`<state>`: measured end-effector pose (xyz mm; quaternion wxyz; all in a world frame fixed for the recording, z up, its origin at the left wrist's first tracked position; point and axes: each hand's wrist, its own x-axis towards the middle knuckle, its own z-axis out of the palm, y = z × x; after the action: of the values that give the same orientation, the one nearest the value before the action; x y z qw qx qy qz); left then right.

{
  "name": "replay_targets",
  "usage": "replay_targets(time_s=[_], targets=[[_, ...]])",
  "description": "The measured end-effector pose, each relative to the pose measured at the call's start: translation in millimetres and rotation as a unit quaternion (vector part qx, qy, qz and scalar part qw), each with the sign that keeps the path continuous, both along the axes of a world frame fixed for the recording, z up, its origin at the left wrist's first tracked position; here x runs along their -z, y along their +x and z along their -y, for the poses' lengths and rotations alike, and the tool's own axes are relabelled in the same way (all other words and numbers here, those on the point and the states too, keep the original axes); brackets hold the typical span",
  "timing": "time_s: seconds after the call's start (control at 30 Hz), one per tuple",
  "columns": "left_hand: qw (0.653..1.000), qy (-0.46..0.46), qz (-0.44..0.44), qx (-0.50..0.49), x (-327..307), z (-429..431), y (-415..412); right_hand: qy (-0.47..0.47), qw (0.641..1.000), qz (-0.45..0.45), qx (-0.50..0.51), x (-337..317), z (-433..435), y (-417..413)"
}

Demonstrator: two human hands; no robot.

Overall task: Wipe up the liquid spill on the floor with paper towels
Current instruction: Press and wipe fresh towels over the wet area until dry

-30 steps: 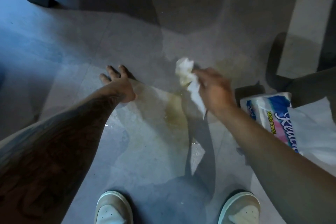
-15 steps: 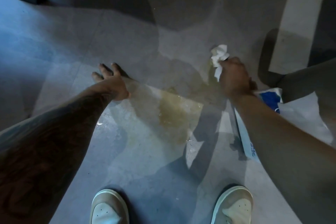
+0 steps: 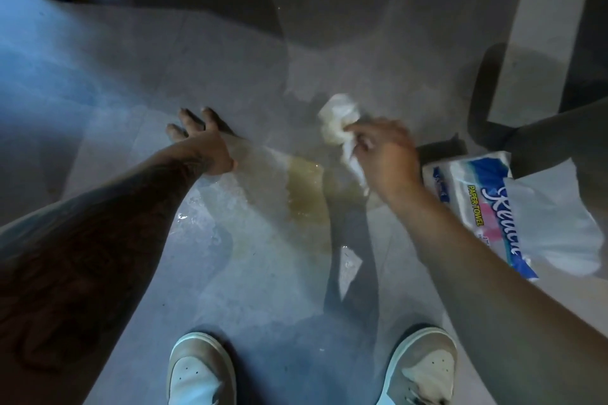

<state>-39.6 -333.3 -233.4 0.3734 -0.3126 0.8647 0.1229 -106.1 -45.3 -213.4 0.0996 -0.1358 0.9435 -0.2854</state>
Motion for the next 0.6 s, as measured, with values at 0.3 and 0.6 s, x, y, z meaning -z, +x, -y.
replay_targets(time_s=[0.3,0.6], targets=[[1.0,-0.005,-0.003,0.006,-2.8,-2.5,-0.9,0.085,0.995,0.032,0.028,23.7,-20.4,-0.5],[1.0,-0.006,-0.012,0.004,0.6,-0.2,1.0,-0.002,0.992,0.12,-0.03,24.2,20.1,77.7]])
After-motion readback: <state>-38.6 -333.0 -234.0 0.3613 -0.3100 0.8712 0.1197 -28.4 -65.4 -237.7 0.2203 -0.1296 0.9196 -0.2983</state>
